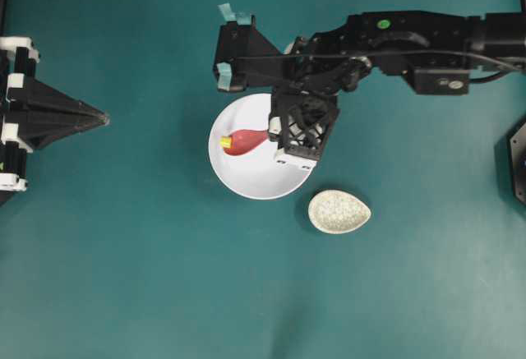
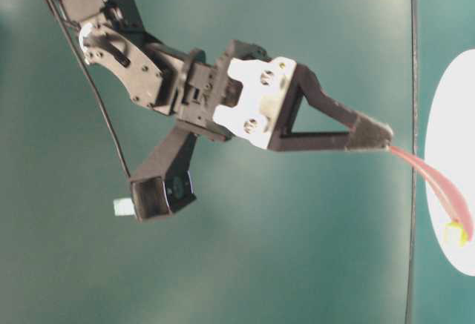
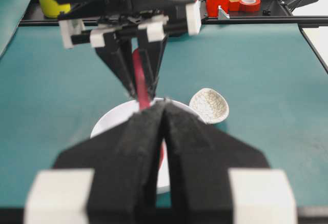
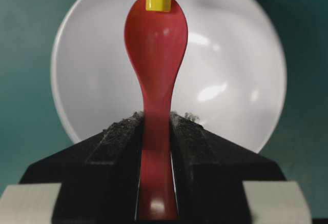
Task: Scoop the yellow hexagonal prism block from the bowl with a spoon using the right arm.
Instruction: 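Lift the spoon with the yellow block up out of the bowl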
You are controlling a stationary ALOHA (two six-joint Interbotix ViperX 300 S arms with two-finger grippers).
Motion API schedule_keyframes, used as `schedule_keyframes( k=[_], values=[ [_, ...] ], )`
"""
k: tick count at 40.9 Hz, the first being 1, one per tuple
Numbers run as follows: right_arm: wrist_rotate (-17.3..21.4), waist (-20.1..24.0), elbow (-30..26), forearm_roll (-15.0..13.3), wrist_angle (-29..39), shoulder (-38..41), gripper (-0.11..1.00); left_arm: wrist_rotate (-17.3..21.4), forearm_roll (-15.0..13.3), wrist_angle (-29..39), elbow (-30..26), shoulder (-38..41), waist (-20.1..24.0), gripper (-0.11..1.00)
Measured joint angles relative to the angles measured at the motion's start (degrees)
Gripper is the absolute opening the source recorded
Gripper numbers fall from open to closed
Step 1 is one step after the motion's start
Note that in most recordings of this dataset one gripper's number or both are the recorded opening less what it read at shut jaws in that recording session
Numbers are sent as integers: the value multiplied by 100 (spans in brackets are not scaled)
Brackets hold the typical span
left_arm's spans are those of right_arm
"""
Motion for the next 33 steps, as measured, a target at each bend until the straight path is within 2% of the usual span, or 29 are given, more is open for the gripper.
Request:
schedule_keyframes(
  k=[11, 24, 33],
  values=[
    [-9, 26, 501, 0, -712, -536, 23, 0, -9, 0, 0, 0, 0, -1],
    [-26, 158, 1125, -255, -2065, -1415, 23, 0, 0, 9, 0, -9, 0, -1],
    [-26, 246, 1433, -369, -2619, -1978, 23, 0, 0, 0, 0, -9, 0, -1]
  ],
)
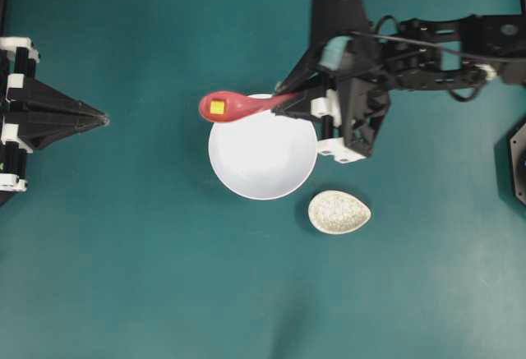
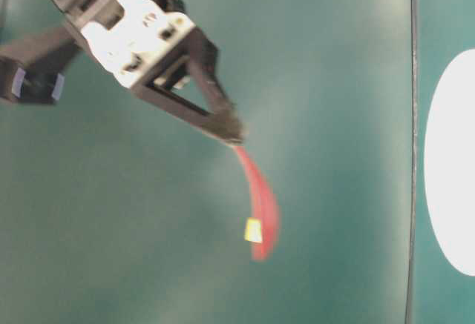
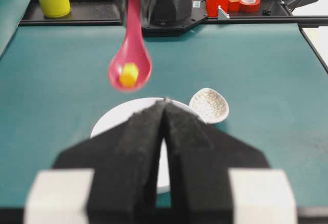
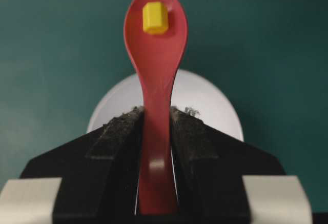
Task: Scoop the yellow hexagonal prism block from the bowl with a spoon using the right arm.
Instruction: 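Lift the spoon with the yellow block up out of the bowl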
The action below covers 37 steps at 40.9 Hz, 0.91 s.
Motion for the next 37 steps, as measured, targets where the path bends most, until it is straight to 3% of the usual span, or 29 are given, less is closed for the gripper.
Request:
schedule_keyframes(
  k=[17, 37],
  values=[
    [-9, 35, 378, -35, -141, -861, 23, 0, -9, 0, 0, 0, 0, -1],
    [-35, 44, 571, -35, -202, -1187, 23, -18, 0, -70, 0, 18, 0, -1]
  ],
)
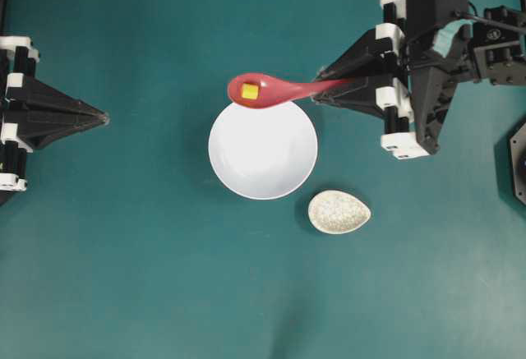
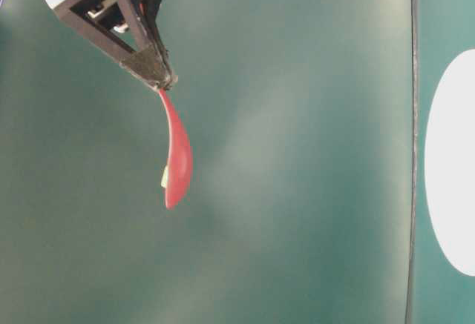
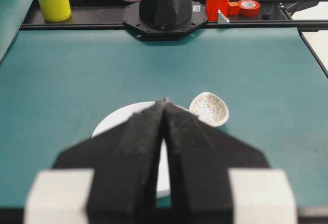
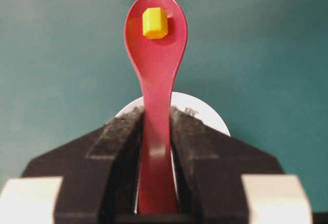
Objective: Scoop the yellow hexagonal prism block from the bowl with a spoon using the right arm.
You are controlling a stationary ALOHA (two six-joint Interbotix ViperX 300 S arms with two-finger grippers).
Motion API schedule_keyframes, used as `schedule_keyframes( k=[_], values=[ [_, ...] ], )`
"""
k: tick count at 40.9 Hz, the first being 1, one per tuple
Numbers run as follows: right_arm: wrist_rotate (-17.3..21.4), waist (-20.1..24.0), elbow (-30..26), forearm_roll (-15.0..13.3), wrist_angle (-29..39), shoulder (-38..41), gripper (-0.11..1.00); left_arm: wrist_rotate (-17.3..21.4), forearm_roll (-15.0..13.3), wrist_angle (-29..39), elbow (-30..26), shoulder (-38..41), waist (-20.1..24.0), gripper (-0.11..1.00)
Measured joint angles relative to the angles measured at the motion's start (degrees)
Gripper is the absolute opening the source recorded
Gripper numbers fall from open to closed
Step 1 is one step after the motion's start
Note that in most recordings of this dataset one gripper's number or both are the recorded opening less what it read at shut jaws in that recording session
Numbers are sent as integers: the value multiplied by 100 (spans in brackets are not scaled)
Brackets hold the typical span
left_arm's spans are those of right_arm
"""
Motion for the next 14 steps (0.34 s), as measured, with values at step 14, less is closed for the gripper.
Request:
schedule_keyframes(
  k=[14],
  values=[
    [18, 0, 35, 0, -246, -62, 23, -79, 0, 9, 0, 0, 0, -1]
  ],
)
